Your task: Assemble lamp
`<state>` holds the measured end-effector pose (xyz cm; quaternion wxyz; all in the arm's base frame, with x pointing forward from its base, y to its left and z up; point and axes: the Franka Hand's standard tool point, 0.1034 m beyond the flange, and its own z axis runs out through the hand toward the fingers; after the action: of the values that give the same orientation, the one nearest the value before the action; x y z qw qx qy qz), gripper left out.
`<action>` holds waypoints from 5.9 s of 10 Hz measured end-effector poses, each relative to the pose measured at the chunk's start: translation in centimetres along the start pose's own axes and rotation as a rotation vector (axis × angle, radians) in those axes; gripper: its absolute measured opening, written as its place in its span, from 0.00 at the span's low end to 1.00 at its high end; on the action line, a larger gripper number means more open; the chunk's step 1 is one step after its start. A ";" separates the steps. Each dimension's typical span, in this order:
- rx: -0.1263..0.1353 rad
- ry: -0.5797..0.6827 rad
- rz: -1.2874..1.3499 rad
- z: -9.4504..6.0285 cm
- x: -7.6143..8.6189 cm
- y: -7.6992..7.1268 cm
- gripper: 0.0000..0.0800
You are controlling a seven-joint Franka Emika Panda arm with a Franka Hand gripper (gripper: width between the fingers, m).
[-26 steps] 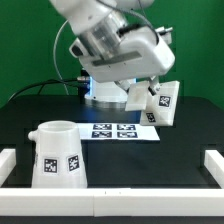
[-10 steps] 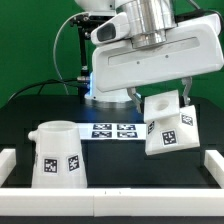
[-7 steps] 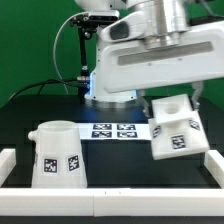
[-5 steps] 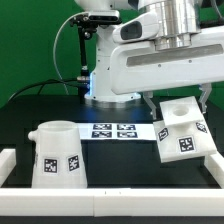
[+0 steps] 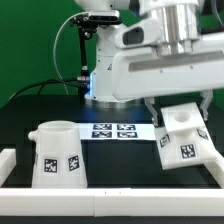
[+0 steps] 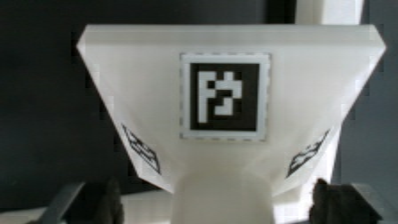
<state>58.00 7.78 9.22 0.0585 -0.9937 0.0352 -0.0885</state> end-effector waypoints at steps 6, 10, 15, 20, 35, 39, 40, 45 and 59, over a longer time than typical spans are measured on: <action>-0.016 0.037 -0.054 0.3 0.4 -0.5 0.66; -0.040 0.130 -0.081 3.5 1.9 0.2 0.66; -0.025 0.156 -0.053 6.7 1.5 -0.1 0.65; -0.024 0.160 -0.050 6.7 1.5 -0.2 0.80; -0.030 0.080 -0.066 -1.4 0.0 0.9 0.87; -0.032 0.080 -0.066 -0.9 -0.1 0.9 0.87; -0.032 0.080 -0.074 -0.9 -0.1 0.9 0.87; -0.090 -0.004 -0.174 -3.6 -6.0 5.9 0.87; -0.064 -0.610 -0.408 -3.9 -8.0 13.6 0.87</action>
Offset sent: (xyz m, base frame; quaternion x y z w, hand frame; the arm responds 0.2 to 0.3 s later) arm 0.0000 0.0000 0.0000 0.0000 0.0000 0.0000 1.0000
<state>48.64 -5.50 9.97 0.0166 -0.9624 -0.1800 0.2029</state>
